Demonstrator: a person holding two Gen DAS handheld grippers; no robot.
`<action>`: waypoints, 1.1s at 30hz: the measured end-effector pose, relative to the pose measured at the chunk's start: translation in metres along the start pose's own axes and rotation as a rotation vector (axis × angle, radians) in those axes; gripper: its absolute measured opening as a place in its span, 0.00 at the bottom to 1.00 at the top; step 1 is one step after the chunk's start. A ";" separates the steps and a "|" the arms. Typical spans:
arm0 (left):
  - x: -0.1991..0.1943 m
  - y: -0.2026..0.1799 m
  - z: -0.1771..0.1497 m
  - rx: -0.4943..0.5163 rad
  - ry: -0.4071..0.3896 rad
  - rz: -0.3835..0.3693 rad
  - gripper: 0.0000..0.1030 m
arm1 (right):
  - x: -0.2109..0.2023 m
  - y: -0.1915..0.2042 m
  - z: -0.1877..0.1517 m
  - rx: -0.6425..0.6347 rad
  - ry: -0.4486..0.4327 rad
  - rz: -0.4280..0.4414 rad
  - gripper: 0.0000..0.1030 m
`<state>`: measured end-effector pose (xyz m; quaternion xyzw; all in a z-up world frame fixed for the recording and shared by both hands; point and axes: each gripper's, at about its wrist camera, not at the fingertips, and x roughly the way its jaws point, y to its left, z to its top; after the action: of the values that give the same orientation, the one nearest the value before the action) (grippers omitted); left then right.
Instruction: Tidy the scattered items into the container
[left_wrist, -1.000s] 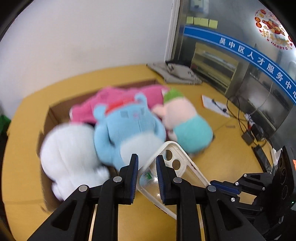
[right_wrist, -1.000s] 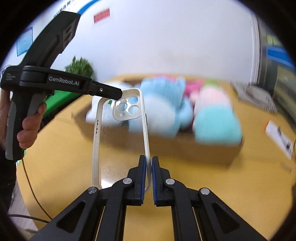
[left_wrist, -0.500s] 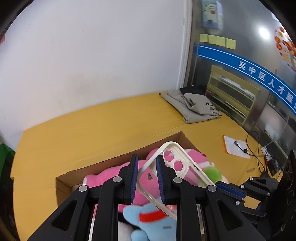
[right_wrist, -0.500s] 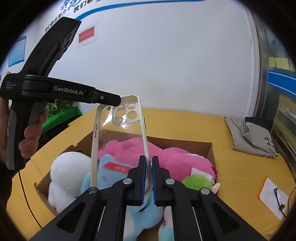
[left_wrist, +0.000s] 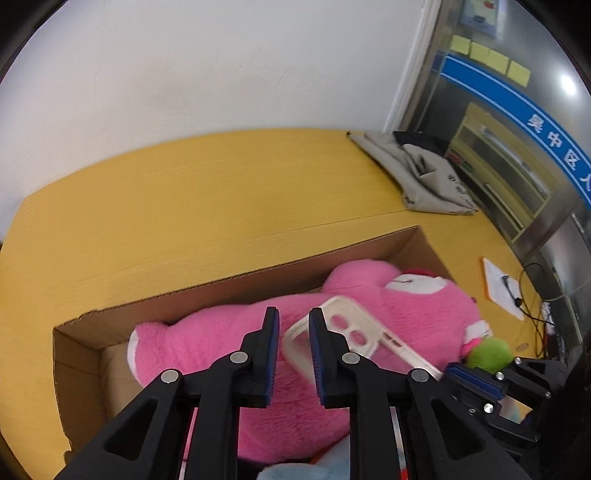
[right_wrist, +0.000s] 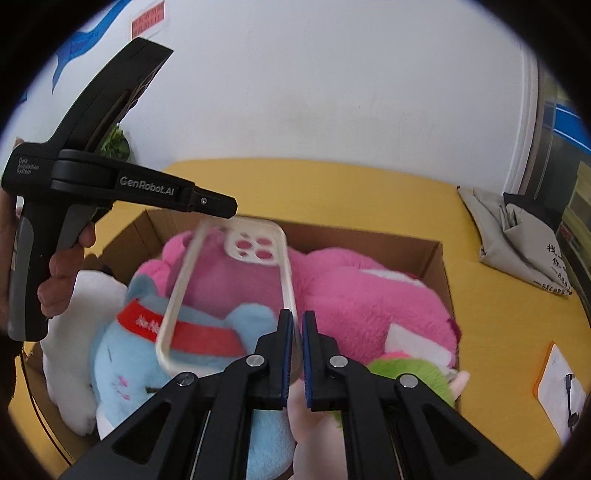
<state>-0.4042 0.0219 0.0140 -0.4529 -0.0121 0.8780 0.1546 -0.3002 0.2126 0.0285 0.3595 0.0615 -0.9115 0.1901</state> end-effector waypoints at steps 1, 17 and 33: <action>-0.001 0.001 -0.002 -0.008 -0.003 0.001 0.36 | 0.000 0.001 -0.001 -0.002 0.003 -0.004 0.04; -0.191 -0.036 -0.173 -0.056 -0.285 0.091 1.00 | -0.131 0.036 -0.056 0.090 -0.114 -0.040 0.77; -0.241 -0.096 -0.301 -0.076 -0.344 0.234 1.00 | -0.212 0.088 -0.135 0.106 -0.135 -0.175 0.77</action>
<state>-0.0080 0.0097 0.0422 -0.3002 -0.0187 0.9532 0.0299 -0.0381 0.2294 0.0752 0.3000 0.0314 -0.9488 0.0942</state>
